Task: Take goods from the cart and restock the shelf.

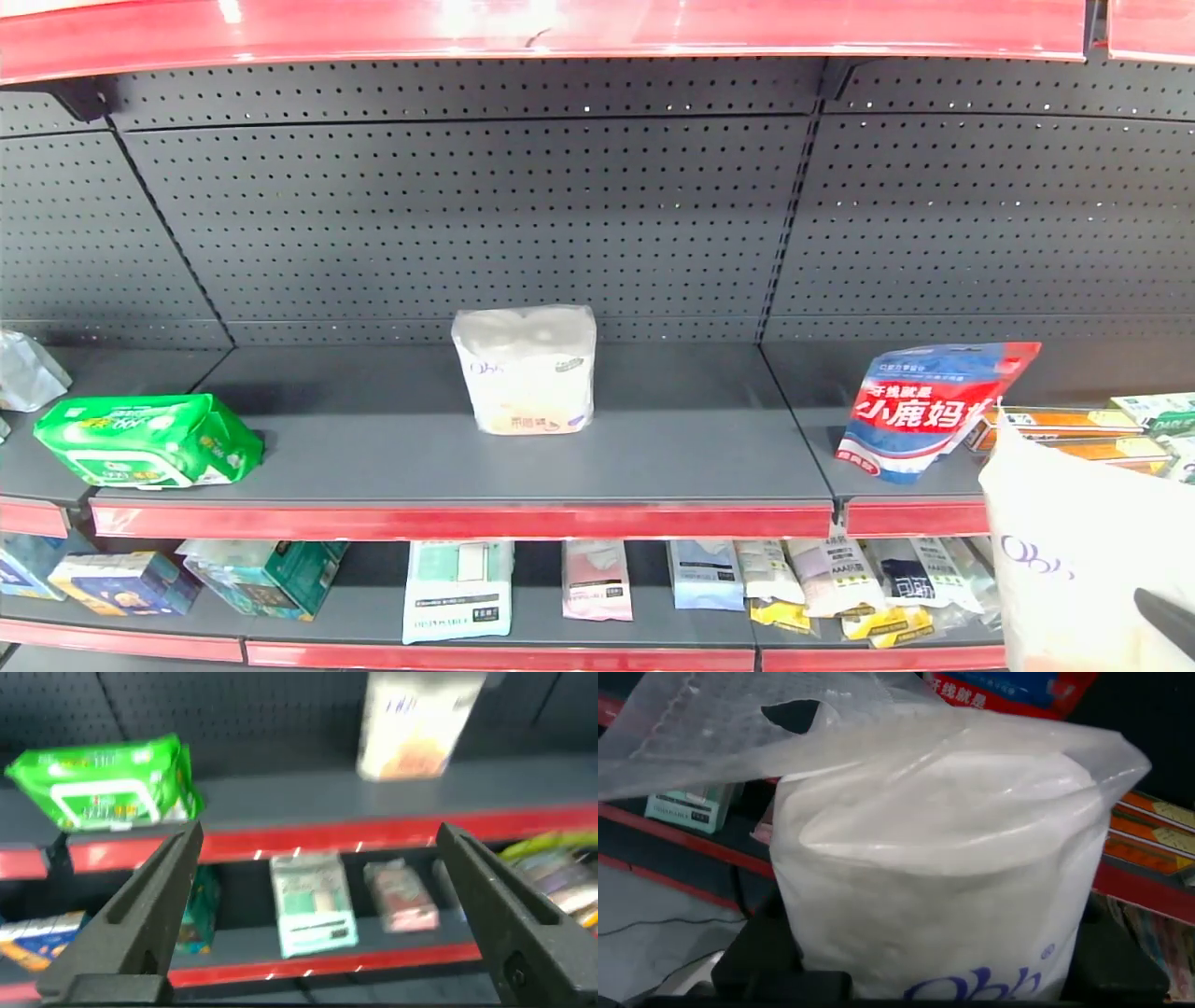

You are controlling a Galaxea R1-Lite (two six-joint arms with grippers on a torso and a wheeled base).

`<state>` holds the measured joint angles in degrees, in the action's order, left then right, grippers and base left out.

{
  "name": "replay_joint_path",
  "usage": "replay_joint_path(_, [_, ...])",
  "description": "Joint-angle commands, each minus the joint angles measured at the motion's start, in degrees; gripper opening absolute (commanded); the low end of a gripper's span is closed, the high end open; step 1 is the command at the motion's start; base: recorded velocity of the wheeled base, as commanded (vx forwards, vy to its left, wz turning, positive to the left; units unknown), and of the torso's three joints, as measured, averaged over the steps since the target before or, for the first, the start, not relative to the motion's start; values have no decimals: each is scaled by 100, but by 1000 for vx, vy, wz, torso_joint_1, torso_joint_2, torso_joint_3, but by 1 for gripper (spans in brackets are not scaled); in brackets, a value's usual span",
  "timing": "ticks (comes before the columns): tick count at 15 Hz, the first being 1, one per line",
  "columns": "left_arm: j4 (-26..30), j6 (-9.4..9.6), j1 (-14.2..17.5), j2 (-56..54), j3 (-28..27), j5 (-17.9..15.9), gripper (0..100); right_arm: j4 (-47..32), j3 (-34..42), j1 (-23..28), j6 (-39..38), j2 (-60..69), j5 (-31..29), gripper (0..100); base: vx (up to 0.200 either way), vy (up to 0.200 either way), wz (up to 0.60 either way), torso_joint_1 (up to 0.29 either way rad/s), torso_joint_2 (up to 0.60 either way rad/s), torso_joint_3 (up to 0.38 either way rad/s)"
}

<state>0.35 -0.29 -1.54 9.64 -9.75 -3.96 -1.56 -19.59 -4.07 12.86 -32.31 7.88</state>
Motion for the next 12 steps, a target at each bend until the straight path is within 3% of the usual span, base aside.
replay_joint_path(1, [-88,-226,39,2332,-1354,9,100,-29,184,152,-240,866,-163,0,0,0,0,0,0,0])
replay_joint_path(3, [-211,108,48,3263,-1380,335,100,-37,307,161,-372,1156,-181,0,0,0,0,0,0,0])
replay_joint_path(4, [-369,249,48,3562,-1380,317,100,-37,324,179,-381,1218,-199,0,0,0,0,0,0,0])
replay_joint_path(5, [-888,477,39,4318,-1389,27,100,-46,324,196,-381,1306,-234,0,0,0,0,0,0,0])
replay_joint_path(6, [-1547,557,92,4942,-1398,-606,100,-55,333,196,-381,1332,-330,0,0,0,0,0,0,0])
replay_joint_path(7, [-1872,644,162,5250,-1407,-905,100,-55,333,196,-381,1323,-410,0,0,0,0,0,0,0])
replay_joint_path(8, [-2628,1207,435,6172,-1459,-1599,100,-64,342,187,-372,1306,-541,0,0,0,0,0,0,0])
replay_joint_path(10, [-3208,1866,945,7218,-1688,-2601,100,-72,342,205,-354,1314,-603,0,0,0,0,0,0,0])
replay_joint_path(12, [-3437,2068,1103,8053,-2171,-3313,100,-143,315,205,-337,1341,-770,0,0,0,0,0,0,0])
